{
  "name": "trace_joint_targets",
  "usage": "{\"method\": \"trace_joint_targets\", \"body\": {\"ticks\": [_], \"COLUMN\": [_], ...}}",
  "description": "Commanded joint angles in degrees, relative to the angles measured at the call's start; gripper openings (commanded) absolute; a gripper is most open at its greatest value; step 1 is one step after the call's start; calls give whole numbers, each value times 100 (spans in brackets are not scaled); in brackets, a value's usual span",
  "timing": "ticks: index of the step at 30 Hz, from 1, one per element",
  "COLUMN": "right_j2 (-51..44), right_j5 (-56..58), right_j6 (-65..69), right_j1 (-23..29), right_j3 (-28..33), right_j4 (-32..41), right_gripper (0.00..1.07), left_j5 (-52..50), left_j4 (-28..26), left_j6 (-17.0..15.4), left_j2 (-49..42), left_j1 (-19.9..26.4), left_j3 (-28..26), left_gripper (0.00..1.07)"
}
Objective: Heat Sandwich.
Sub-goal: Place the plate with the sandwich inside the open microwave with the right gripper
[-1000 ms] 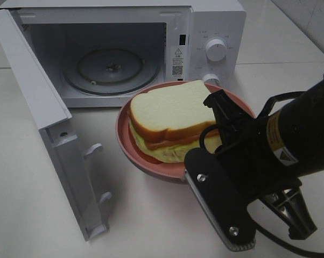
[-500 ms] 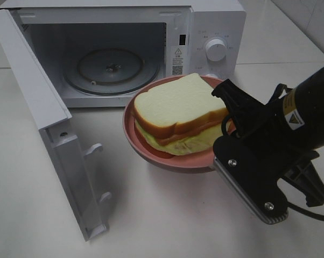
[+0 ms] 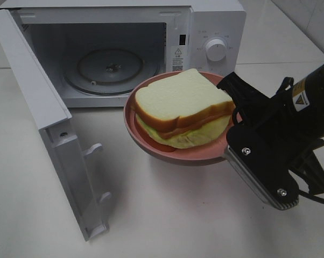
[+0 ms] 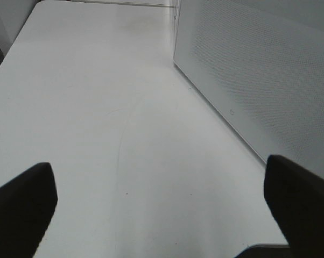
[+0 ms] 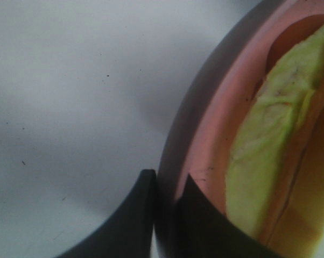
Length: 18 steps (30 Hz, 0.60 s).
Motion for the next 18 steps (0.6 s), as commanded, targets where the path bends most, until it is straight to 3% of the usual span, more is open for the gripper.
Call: {"method": "trace_joint_targets", "body": {"ticks": [1,18], "right_j2": [-57,372], "right_j5": [-178,-476], "right_j6": [-52,-23], "right_j1": [-23,11], "right_j3": [0,-246], "right_j4": [63,63], "right_gripper": [4,0], "left_j5": [-23,-23], "left_j4": [-34,-34], "left_j6": [-29,-29], "left_j2": [-23,-23], "left_j1": [29,29], "left_j3": [6,6], "left_gripper": [97,97]}}
